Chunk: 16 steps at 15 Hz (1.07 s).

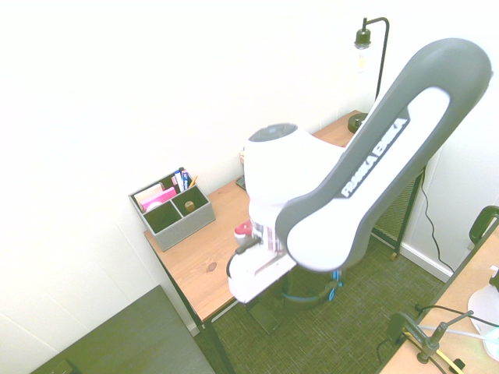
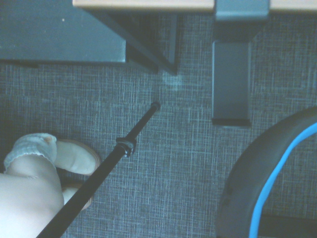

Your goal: Hang the headphone

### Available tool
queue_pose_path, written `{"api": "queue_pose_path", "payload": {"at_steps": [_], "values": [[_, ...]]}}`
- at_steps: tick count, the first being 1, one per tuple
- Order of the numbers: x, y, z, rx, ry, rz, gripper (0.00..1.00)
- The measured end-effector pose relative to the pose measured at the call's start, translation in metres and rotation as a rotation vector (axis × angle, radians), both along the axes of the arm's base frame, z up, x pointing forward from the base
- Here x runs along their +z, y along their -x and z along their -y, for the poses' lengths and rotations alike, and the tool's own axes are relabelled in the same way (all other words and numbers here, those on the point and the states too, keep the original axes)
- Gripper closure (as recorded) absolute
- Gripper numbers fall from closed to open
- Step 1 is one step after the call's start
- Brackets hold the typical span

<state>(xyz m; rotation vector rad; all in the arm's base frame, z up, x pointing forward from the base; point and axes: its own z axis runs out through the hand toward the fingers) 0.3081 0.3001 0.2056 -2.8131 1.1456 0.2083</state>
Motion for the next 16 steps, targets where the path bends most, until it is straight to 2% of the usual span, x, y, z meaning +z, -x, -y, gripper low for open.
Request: {"api": "queue_pose_path", "payload": {"at_steps": [2,5,10,13,14,16], "values": [[-0.040,0.009,-0.010,0.008,-0.014,0.003,1.00],[-0.083,0.002,-0.014,0.034,0.004,0.055,1.00],[-0.114,-0.022,-0.044,0.032,0.065,0.134,1.00],[-0.133,-0.038,-0.042,0.015,0.116,0.161,1.00],[-0.138,-0.041,-0.039,0.011,0.130,0.158,0.00],[-0.143,-0.043,-0.036,0.007,0.143,0.147,0.00]]}}
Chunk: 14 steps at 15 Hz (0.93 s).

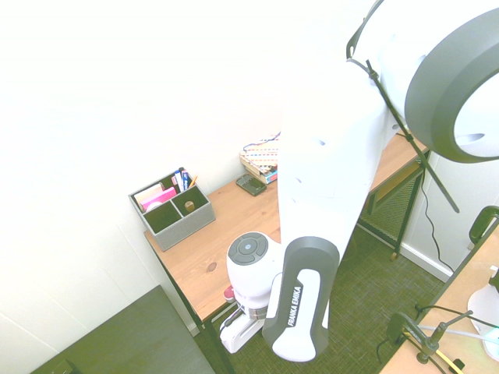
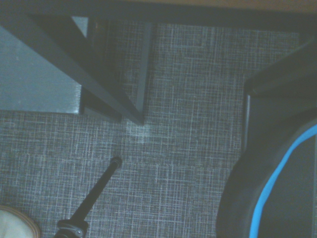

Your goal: Hang the headphone

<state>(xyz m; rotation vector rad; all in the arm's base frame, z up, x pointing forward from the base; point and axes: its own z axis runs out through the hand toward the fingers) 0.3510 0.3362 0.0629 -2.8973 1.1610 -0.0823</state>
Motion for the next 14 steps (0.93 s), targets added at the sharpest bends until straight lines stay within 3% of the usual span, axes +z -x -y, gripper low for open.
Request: {"api": "queue_pose_path", "payload": {"at_steps": [14], "values": [[0.023,-0.005,-0.002,-0.008,-0.014,-0.083,0.00]]}}
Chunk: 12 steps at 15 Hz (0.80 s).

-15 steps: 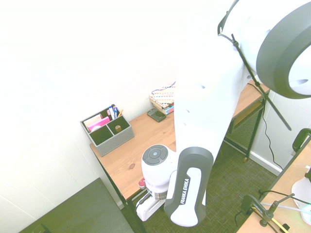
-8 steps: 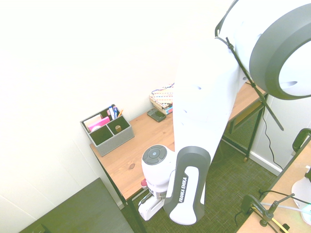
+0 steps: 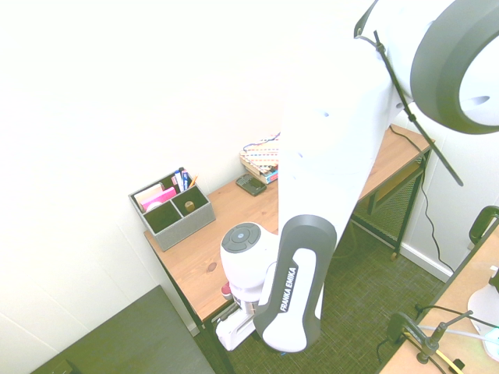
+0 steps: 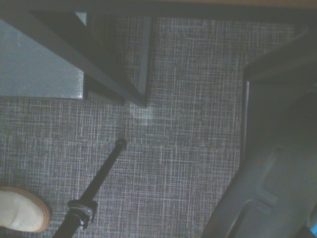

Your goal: Hang the headphone

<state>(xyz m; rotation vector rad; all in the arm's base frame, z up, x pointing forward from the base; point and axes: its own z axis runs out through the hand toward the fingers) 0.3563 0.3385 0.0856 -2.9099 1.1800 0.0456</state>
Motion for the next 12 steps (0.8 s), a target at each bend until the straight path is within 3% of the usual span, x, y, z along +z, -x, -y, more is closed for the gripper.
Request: {"api": "queue_pose_path", "payload": {"at_steps": [3,7,12], "values": [[0.039,-0.012,0.018,0.027,0.008,-0.058,0.00],[0.127,-0.048,0.087,0.041,-0.011,-0.025,0.00],[0.216,-0.055,0.196,0.025,-0.017,0.016,0.00]]}}
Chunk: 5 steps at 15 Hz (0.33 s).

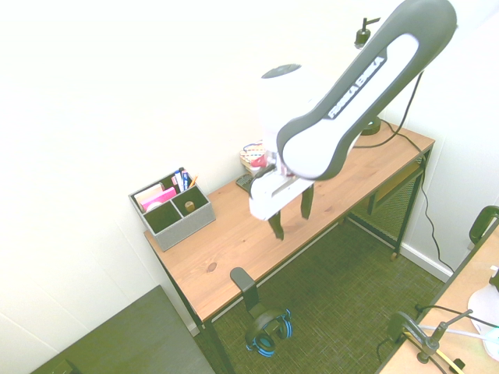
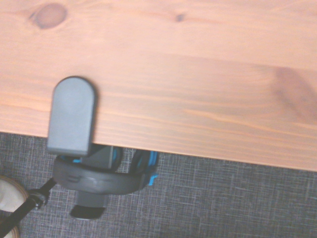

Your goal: Hang the headphone

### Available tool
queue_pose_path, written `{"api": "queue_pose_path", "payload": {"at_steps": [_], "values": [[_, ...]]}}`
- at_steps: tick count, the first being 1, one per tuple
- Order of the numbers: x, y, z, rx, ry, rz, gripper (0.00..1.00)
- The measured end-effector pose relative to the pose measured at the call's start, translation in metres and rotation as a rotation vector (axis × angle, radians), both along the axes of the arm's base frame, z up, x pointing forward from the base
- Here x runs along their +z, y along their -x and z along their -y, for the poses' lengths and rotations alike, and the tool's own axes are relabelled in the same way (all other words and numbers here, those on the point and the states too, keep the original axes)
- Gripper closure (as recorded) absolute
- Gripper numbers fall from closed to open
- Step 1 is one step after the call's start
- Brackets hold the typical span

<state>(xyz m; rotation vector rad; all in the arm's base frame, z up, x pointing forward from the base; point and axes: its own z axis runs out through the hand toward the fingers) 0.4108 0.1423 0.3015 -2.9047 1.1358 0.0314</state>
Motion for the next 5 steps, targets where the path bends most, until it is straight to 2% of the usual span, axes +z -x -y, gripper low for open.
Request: {"api": "queue_pose_path", "payload": {"at_steps": [3,5], "values": [[0.041,0.002,0.060,-0.045,-0.007,0.033,0.00],[0.054,0.002,0.086,-0.062,-0.002,0.039,0.00]]}}
